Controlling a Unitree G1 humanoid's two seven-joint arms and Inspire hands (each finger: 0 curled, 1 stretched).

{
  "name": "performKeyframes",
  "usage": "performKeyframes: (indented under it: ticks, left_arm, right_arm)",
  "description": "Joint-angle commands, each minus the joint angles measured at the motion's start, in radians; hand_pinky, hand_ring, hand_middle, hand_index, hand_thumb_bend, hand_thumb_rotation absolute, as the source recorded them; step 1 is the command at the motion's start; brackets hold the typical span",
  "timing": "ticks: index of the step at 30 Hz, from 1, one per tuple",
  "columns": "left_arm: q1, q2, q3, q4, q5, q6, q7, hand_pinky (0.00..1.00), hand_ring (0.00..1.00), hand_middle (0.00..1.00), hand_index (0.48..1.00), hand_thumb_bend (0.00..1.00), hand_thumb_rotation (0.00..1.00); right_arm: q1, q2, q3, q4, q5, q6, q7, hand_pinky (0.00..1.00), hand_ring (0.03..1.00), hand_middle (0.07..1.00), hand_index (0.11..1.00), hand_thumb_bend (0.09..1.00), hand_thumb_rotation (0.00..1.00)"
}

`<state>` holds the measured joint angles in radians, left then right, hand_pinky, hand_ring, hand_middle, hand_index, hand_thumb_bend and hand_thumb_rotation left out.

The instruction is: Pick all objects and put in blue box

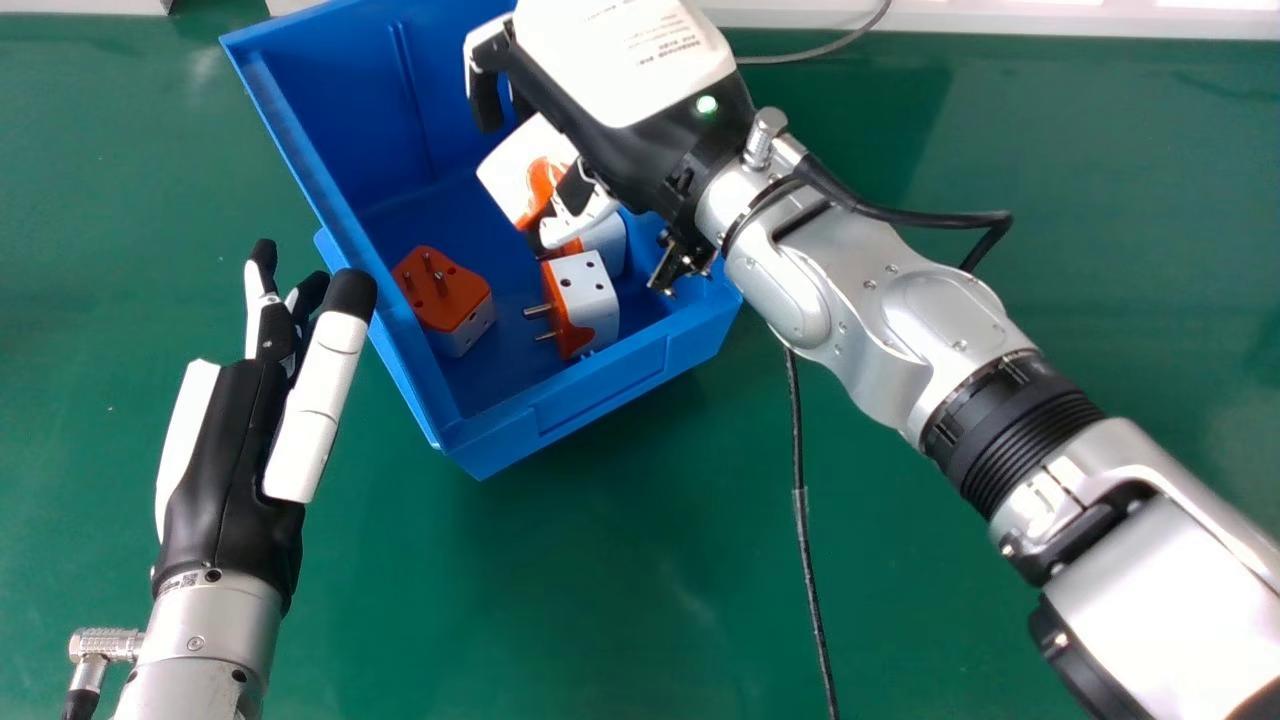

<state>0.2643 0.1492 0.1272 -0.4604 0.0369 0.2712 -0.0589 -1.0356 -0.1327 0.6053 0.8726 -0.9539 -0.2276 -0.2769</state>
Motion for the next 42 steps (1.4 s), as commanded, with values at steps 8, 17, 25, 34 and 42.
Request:
performKeyframes:
  ticks: [8, 17, 25, 34, 42]
  left_arm:
    - [0.001, 0.000, 0.013, -0.026, -0.007, -0.015, -0.001, 0.93, 0.96, 0.98, 0.977, 0.82, 0.99]
    - [-0.001, -0.002, 0.015, -0.028, -0.014, -0.007, -0.004, 0.93, 0.96, 0.98, 0.977, 0.82, 0.99]
    - [-0.004, -0.001, 0.020, -0.014, -0.017, -0.014, -0.003, 0.93, 0.96, 0.98, 0.982, 0.82, 0.99]
    - [0.022, -0.013, 0.019, 0.003, -0.008, -0.050, 0.007, 0.93, 0.96, 0.98, 0.980, 0.82, 0.99]
    - [0.069, -0.030, 0.013, 0.004, 0.008, -0.107, 0.023, 0.95, 0.96, 0.97, 0.980, 0.75, 0.99]
  right_arm:
    - [-0.058, -0.016, 0.039, -0.027, -0.042, 0.053, -0.011, 0.98, 0.988, 0.990, 0.990, 0.667, 0.75]
    - [-0.051, -0.020, 0.048, -0.042, -0.043, 0.080, -0.022, 1.00, 0.998, 0.998, 0.998, 0.675, 0.79]
    - [-0.005, -0.050, 0.027, -0.121, -0.013, 0.080, -0.002, 1.00, 1.000, 1.000, 1.000, 0.655, 0.84]
    - [0.230, -0.105, -0.044, -0.475, 0.024, 0.139, 0.058, 1.00, 1.000, 1.000, 1.000, 0.600, 0.84]
    - [0.591, -0.135, -0.095, -0.845, 0.010, 0.173, 0.008, 1.00, 1.000, 1.000, 1.000, 0.548, 0.84]
